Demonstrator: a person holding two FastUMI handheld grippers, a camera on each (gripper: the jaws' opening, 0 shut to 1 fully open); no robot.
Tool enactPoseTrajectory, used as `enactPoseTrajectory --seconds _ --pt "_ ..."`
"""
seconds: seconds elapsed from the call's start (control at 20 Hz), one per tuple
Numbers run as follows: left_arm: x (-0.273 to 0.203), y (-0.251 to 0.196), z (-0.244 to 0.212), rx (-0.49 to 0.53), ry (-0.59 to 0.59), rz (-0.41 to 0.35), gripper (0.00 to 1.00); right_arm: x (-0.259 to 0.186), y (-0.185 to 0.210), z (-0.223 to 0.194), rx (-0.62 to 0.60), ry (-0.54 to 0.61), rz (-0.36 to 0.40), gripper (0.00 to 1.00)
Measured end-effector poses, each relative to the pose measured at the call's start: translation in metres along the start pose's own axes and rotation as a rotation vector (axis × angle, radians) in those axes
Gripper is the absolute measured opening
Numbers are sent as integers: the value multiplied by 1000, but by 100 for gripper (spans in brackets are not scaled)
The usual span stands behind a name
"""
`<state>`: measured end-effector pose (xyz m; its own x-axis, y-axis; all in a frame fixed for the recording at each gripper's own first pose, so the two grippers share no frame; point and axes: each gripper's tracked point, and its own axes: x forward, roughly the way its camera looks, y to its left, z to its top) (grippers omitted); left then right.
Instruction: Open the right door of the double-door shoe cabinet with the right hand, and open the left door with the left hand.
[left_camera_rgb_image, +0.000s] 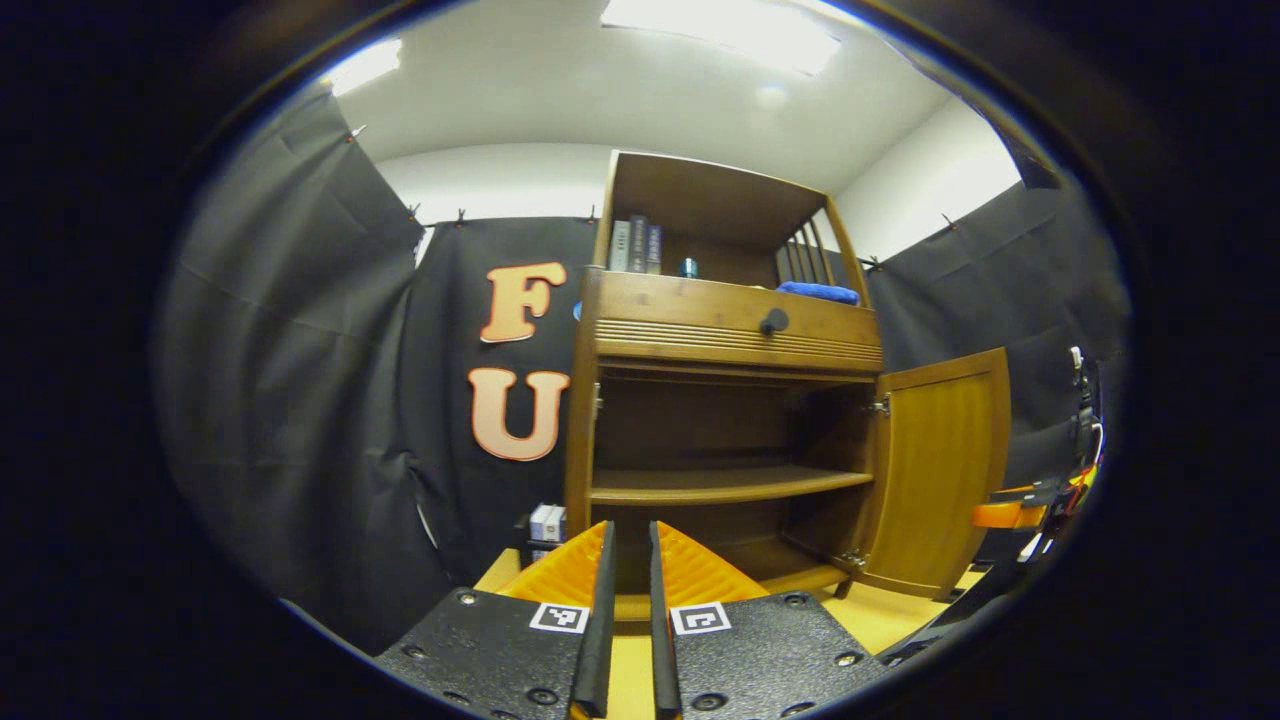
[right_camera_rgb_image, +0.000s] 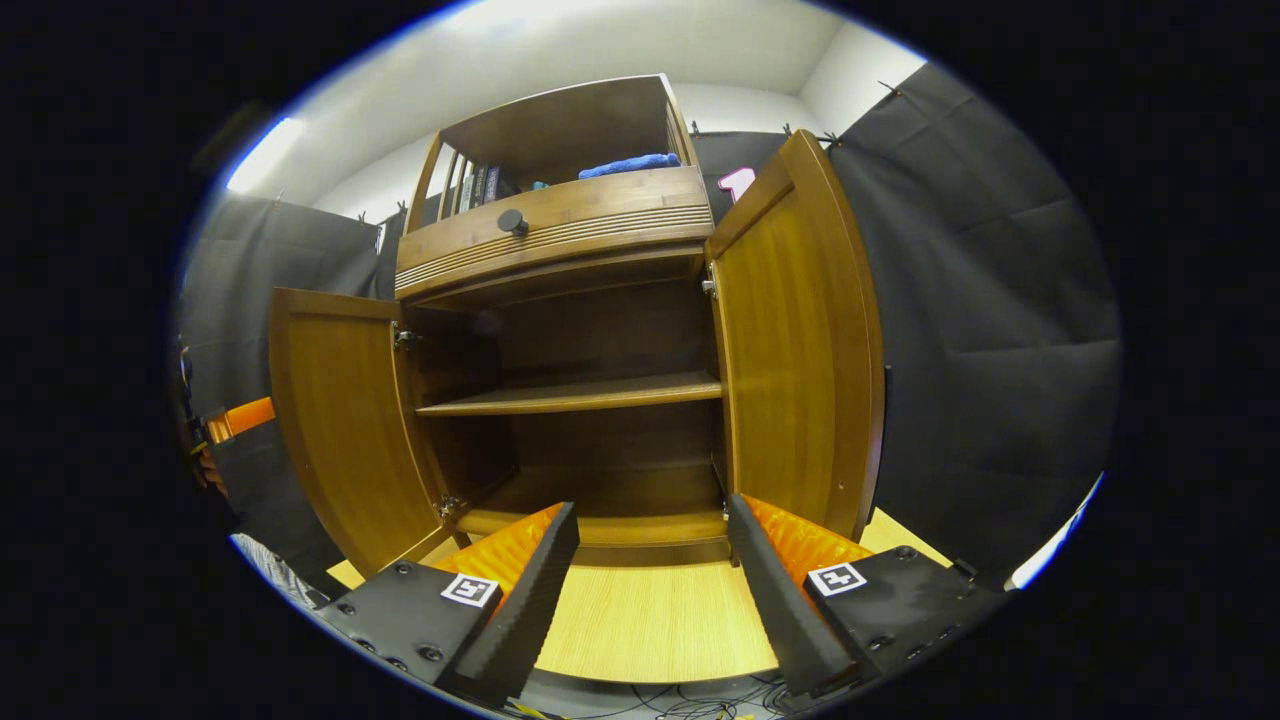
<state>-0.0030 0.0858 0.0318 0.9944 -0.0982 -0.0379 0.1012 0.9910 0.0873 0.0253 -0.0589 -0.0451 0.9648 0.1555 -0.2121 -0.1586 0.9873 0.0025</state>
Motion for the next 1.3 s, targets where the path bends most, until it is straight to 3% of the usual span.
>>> enactPoseTrajectory --seconds 0.05,0.1,0.2,0.25,0.45,0.55,0.6,0.65,0.9,1.1,1.3 --pt "5 -13 -1 -14 -1 -25 17 -1 0 -1 -4 2 -2 97" --pt "8 -28 -2 -39 -1 -55 17 -4 -1 -4 -7 4 -6 97" --pt "13 -44 -8 -97 6 -73 24 -10 -4 -7 -10 6 -17 97" --pt "17 -45 -13 -115 17 -47 17 -13 -6 -7 -7 6 -22 97" --pt "26 -50 -26 -108 29 51 22 -24 -8 -6 -1 -6 -39 97" --pt "29 -58 -35 -109 34 49 42 -27 -11 -7 0 -5 -49 97" --pt "28 -59 -35 -100 31 49 49 -29 -12 -8 2 -5 -55 87" --pt "28 -60 -37 -84 32 51 43 -32 -14 -8 5 -7 -62 87" --pt "25 -70 -40 -23 28 50 84 -36 -22 -11 25 -7 -82 87" --pt "23 -76 -39 -3 17 46 96 -37 -19 -7 55 -20 -69 87" --pt "21 -77 -40 -10 20 39 95 -38 -20 -5 46 -22 -70 87"
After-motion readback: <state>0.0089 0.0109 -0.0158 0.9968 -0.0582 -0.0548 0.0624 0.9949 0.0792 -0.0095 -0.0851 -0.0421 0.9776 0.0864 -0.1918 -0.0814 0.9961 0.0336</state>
